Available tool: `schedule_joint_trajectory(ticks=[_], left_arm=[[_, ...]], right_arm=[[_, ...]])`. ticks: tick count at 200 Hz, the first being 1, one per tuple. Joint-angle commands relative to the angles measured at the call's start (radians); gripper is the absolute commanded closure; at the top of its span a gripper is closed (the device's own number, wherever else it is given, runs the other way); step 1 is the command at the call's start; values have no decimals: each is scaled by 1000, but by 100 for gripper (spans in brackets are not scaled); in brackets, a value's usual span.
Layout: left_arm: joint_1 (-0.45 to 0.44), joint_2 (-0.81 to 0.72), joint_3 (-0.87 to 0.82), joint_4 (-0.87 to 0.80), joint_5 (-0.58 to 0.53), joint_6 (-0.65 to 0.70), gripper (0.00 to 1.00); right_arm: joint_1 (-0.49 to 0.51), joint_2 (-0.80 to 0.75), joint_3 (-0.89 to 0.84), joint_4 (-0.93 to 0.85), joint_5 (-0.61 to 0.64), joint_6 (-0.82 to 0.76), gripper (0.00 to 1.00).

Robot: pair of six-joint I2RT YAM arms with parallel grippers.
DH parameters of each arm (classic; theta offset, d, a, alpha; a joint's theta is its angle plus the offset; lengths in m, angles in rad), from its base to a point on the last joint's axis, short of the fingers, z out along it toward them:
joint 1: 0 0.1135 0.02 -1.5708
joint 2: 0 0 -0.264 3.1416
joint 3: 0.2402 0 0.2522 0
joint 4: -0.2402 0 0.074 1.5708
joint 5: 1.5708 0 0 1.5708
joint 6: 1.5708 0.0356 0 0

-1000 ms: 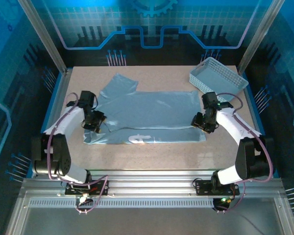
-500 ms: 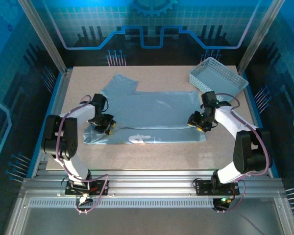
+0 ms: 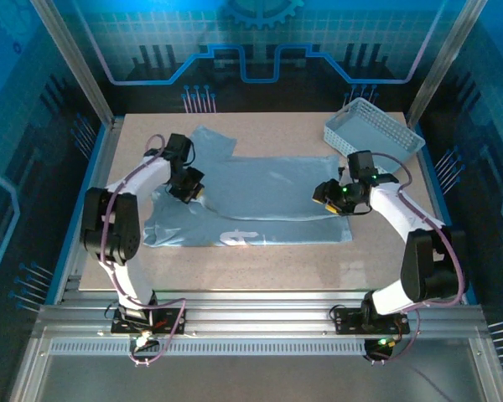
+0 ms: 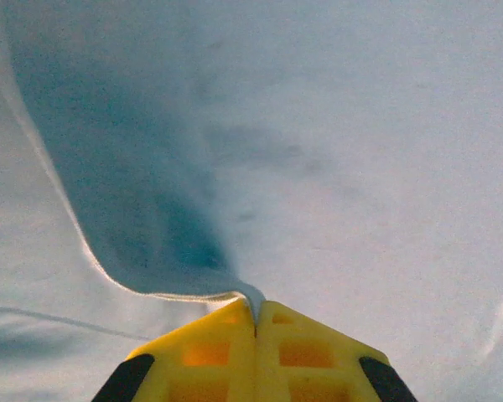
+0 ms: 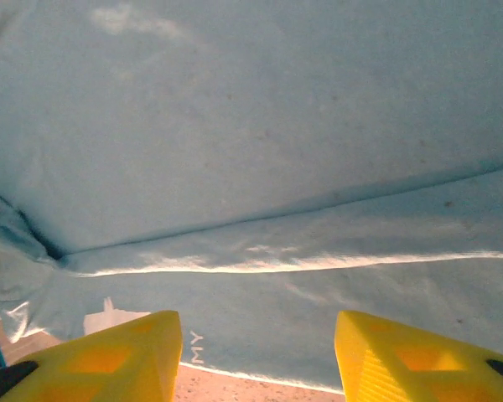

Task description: Fold and stack the t-shirts

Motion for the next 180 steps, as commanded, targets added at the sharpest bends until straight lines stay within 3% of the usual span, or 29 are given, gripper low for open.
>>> schedule_joint_trajectory(ticks=[1,87,146,156,174,180], left_arm=[[-26,86,105,-107,-24,106,100],[-120,383,548,-406,-117,393,100],[-163,403,600,-393,-196,580,100],[-163,376,579,-363,-213,598,94],[-158,307,526,-301,-233,613,64],[-157,277,506,-287,-241,612,59]], right_arm=[[-13,10,44,1,-41,8,47],[-19,47,47,-46,-56,-4,48],[-19,79,41,-46,-52,-4,49],[-21,83,40,-45,-43,-3,49],[-23,87,34,-40,-22,8,49],[-26,87,30,-41,-13,13,49]])
